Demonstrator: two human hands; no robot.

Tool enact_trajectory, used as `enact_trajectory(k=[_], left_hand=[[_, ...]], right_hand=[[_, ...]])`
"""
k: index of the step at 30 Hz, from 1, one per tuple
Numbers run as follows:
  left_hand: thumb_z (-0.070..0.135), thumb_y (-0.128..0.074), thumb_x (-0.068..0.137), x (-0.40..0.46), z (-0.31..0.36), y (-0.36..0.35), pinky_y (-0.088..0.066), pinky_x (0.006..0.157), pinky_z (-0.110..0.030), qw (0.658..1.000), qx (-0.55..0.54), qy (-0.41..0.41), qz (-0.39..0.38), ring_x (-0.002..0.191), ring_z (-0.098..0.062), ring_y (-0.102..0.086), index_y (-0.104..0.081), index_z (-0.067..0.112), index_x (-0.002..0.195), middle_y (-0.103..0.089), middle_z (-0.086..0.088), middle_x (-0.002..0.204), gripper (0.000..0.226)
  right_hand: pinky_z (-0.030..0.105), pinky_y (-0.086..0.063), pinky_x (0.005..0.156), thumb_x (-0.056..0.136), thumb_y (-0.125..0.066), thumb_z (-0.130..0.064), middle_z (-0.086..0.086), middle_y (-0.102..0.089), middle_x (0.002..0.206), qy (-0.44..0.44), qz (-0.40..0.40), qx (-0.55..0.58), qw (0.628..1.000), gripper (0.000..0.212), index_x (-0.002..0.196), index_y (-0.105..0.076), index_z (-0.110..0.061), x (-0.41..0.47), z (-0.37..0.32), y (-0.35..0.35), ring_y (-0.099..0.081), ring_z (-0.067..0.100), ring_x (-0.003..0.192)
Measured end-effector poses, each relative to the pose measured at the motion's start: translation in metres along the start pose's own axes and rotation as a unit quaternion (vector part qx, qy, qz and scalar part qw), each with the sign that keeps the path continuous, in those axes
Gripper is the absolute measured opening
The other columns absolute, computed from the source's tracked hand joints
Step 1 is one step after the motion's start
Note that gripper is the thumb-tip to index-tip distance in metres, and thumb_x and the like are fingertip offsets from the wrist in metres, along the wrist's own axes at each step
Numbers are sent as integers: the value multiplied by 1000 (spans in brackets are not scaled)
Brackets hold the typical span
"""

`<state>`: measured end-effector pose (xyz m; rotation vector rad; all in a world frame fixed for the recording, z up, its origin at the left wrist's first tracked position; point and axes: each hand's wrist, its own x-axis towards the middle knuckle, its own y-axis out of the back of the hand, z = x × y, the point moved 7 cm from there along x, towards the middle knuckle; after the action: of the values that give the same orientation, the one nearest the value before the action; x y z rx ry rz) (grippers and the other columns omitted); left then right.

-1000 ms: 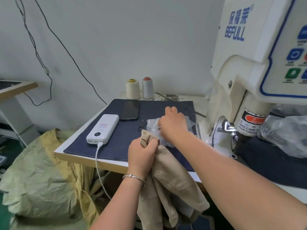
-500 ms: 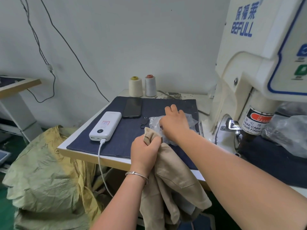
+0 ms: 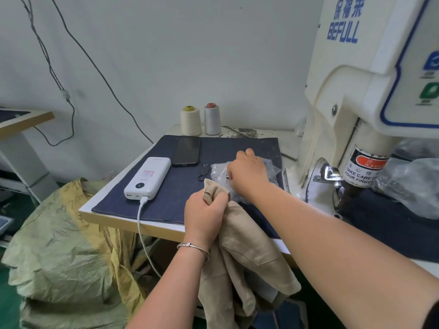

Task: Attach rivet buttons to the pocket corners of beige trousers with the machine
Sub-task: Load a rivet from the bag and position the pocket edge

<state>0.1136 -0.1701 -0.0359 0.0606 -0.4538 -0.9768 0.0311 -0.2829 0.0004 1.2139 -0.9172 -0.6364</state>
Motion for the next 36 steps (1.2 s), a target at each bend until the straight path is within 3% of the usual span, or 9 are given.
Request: enact_trajectory(k=[11,15,28,36], left_hand=[[29,-53,69,-1,3,0,-22,42,-17,1000,1,0,1,43,-7,-27,-41,26,38,-28,12,38,32],[29,-53,69,-1,3,-1,-24,41,-16,1000,0,3,-3,42,-5,-29,-43,28,38,-29,14,37,33],[30,-53,68,0,2,-1,-24,42,-18,1000,3,10,0,44,-6,-29,-42,27,39,-29,13,39,32],[31,-53,67,0,1,0,-23,44,-22,1000,11,9,0,46,-8,-25,-38,24,41,-27,11,41,31]], right_hand=[[32,-33,75,89,-61,-22,5,-54,116,-25,11,-6,1000,25,113,-65,-20,1,3,-1,-41,26,115],[32,-33,74,91,-56,-19,5,-54,117,-31,9,-2,999,24,113,-66,-20,0,5,-2,-41,26,115],[32,-35,73,88,-54,-14,7,-53,116,-33,-4,-12,999,26,112,-63,-15,1,5,-1,-41,27,115],[30,-33,71,90,-55,-15,5,-54,116,-28,-8,15,999,24,110,-67,-22,2,5,-3,-42,26,114]])
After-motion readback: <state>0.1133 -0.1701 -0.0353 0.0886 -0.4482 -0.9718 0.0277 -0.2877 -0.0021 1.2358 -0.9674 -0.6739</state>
